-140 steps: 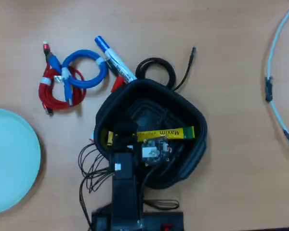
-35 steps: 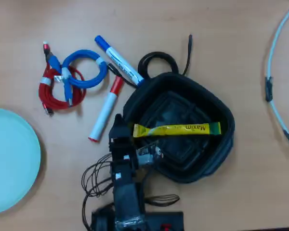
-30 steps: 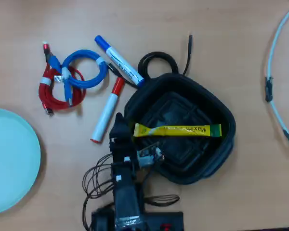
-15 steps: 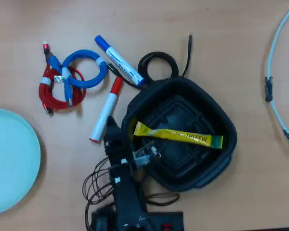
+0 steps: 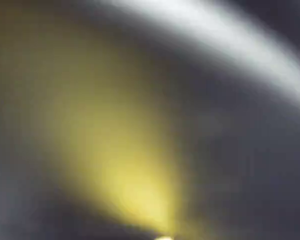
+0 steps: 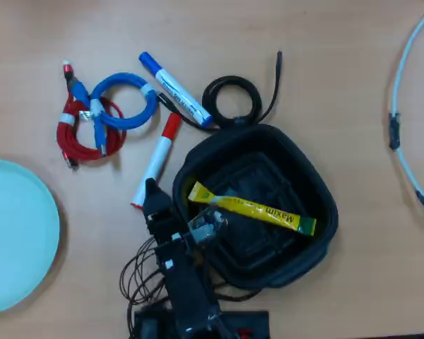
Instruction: Pick up the yellow instant coffee stick, then put it in the black bowl
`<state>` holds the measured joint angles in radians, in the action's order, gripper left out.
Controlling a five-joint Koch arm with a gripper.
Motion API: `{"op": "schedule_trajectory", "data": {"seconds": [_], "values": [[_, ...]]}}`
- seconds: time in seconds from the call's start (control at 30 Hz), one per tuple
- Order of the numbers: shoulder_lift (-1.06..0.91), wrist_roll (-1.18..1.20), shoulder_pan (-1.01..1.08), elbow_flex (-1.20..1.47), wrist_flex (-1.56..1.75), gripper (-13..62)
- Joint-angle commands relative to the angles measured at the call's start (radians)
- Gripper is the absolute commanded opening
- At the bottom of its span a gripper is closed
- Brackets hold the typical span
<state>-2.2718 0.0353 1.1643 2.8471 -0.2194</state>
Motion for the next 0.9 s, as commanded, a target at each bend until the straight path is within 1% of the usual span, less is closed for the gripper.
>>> {"op": "schedule_trajectory", "data": {"seconds": [0.0,0.07,0.33,0.4,0.57,0.7,0.77,0.87], "values": [[-0.106,-0.009,-0.014,-0.069,0.002,46.8],[-0.106,-0.009,-0.014,-0.067,-0.005,39.3],[-0.107,0.003,0.002,-0.055,-0.011,-1.1],[-0.107,0.008,0.008,-0.049,-0.023,-7.8],[-0.109,0.069,0.072,0.002,-0.040,-8.1],[-0.109,0.071,0.137,0.071,-0.018,-8.1],[-0.107,0.075,0.164,0.135,0.038,-8.1],[-0.107,0.080,0.192,0.247,0.230,-8.1]]}}
